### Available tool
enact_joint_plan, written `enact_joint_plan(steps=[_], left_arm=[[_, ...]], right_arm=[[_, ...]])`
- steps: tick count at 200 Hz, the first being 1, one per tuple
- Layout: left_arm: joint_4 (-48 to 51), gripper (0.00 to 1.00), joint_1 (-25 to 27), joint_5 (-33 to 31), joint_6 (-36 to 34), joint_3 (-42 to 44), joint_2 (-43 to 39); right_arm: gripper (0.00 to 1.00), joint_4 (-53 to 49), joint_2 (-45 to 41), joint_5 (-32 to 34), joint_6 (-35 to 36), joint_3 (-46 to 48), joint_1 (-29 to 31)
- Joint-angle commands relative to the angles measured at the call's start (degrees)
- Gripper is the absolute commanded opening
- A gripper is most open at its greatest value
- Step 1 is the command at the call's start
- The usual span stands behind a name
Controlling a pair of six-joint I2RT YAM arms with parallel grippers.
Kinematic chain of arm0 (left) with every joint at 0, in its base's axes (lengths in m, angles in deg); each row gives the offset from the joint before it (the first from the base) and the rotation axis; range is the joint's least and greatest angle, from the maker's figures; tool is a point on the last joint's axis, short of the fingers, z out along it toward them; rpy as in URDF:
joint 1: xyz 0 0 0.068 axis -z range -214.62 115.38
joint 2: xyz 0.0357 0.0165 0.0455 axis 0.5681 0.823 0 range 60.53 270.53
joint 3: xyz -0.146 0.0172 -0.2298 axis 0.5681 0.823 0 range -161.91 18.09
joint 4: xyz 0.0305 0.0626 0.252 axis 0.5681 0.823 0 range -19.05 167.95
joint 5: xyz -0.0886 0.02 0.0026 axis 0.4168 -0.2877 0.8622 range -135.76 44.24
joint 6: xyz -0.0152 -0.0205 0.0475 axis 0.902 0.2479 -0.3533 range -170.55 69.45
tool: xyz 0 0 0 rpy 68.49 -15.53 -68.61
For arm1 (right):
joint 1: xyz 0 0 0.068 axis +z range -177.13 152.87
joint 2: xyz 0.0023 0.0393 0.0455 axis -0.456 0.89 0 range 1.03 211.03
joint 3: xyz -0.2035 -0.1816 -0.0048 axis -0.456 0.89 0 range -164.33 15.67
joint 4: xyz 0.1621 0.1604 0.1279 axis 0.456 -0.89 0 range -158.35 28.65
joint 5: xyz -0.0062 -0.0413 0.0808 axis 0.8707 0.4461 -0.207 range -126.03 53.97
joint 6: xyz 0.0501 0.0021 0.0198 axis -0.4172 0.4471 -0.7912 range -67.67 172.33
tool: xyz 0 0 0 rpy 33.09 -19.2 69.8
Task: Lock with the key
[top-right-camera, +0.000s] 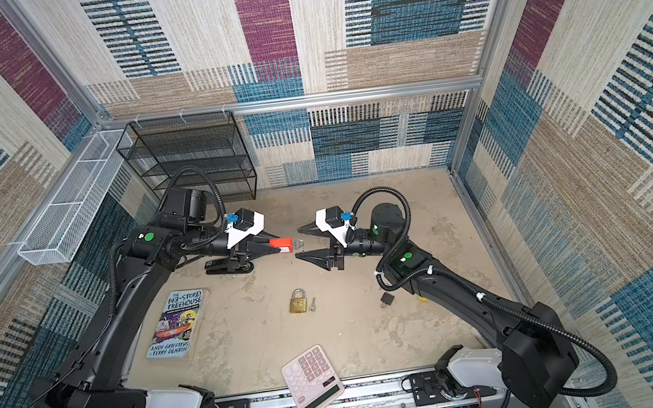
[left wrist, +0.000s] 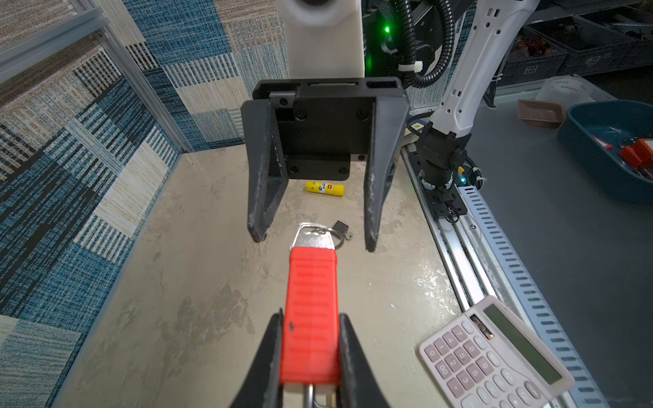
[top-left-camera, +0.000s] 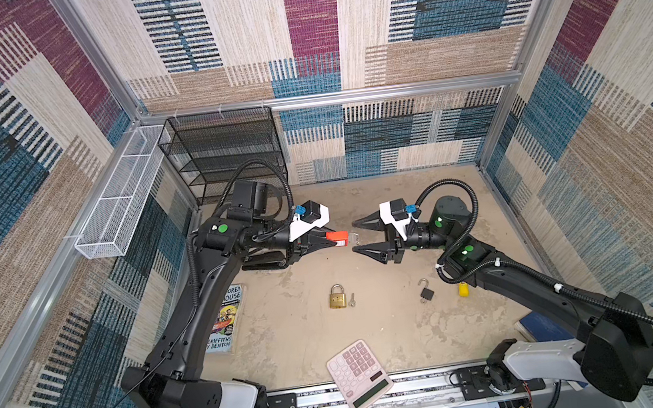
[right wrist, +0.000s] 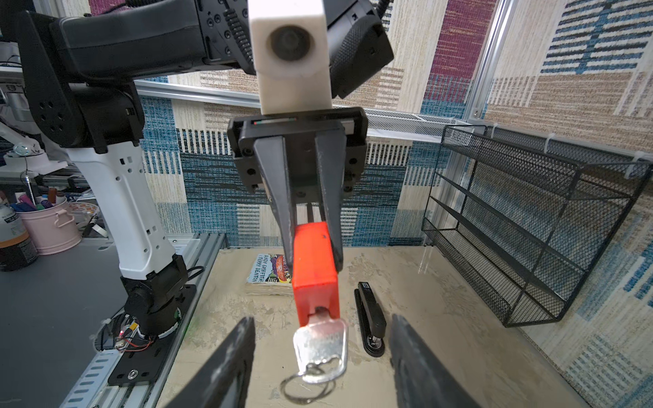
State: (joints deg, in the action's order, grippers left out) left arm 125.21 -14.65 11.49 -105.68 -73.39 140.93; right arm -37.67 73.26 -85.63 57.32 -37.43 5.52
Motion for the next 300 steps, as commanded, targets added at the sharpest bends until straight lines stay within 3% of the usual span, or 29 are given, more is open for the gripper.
enact_joint_plan(steps=[1,53,94,235,300], left_arm=[[-0.9,0.0,-0.1,0.7,-0.1,-0.2,-0.4],[-1.0,0.0,-0.2,0.8,-0.1,-0.2,-0.3],[-0.9,0.0,-0.1,0.5,0.0,-0.2,-0.2],[-1.0,0.0,-0.1,0.7,0.8,-0.4,0.1],[-1.0,0.0,-0.1,0.8,3.0,-1.1,1.1]], right_arm=[[0.57,-0.4,0.8,-1.4,-0.9,-0.7,0.0],[0.45,-2.0,2.3,-4.2,-0.9,-2.1,0.0],[0.3,-3.2,2.3,-5.6,-0.1,-2.3,0.0],[0.07,-4.3,2.1,-4.7,3.3,-2.7,0.0],[0.0,-3.5,0.4,-0.4,8.2,-1.1,0.2]])
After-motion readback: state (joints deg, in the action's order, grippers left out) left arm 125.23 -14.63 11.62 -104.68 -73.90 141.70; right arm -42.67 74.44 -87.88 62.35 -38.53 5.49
